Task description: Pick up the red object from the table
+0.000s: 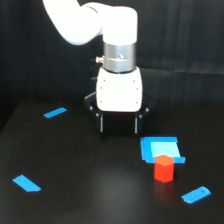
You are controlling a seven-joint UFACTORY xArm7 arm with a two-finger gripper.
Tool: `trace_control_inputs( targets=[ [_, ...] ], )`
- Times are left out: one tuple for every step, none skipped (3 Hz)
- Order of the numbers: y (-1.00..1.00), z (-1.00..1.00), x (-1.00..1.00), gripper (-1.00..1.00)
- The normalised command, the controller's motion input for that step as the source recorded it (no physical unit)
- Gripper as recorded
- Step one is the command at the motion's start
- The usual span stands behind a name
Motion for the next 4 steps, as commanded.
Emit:
trace_control_inputs(
  targets=[
    [-0.53,-0.23,0.84,0.95],
    [-0.87,0.08,0.78,0.95],
    [-0.81,-0.20,0.58,1.00],
    [-0.77,-0.09,0.29,0.99]
  ],
)
